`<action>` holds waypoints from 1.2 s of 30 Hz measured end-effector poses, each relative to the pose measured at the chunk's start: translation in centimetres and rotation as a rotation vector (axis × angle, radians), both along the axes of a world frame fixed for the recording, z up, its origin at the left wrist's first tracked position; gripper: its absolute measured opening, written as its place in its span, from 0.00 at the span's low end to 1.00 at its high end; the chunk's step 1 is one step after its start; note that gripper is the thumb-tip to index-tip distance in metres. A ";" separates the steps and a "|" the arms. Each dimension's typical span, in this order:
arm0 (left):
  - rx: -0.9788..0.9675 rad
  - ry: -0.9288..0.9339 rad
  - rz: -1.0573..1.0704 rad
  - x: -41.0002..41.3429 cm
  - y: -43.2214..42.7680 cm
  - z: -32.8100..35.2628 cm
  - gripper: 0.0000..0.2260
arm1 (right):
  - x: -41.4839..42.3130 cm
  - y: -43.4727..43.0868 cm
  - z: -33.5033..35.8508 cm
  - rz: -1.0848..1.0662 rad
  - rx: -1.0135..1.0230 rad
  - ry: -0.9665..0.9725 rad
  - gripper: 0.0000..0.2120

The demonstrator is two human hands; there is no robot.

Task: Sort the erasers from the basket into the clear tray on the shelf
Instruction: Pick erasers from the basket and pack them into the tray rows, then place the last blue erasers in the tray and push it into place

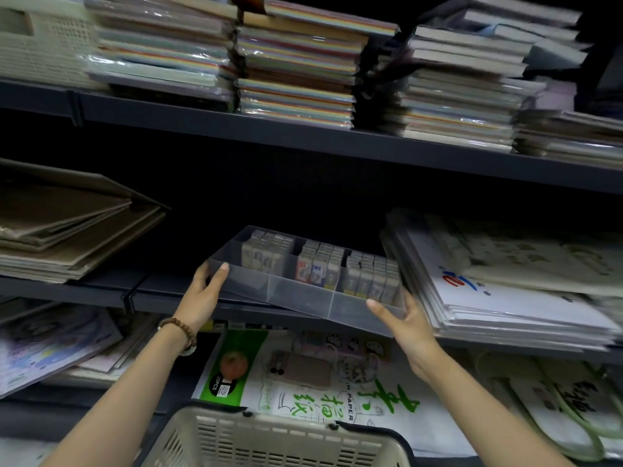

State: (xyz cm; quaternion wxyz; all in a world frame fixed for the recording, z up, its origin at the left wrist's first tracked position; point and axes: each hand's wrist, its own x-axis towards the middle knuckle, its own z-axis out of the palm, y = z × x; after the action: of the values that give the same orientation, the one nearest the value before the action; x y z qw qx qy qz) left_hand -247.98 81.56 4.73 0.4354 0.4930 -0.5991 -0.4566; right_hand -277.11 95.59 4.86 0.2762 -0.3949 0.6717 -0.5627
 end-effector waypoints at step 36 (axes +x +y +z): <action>0.777 -0.914 -0.538 6.9 20.5 -32.3 0.21 | 8.1 16.6 -29.1 0.555 1.141 0.035 0.26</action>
State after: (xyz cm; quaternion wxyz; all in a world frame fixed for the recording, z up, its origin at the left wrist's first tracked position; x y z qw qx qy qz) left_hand -241.07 102.03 -27.54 -0.2019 0.5917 -0.6174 -0.4774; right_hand -268.99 112.14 -24.22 0.5677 -0.3543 0.7429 -0.0171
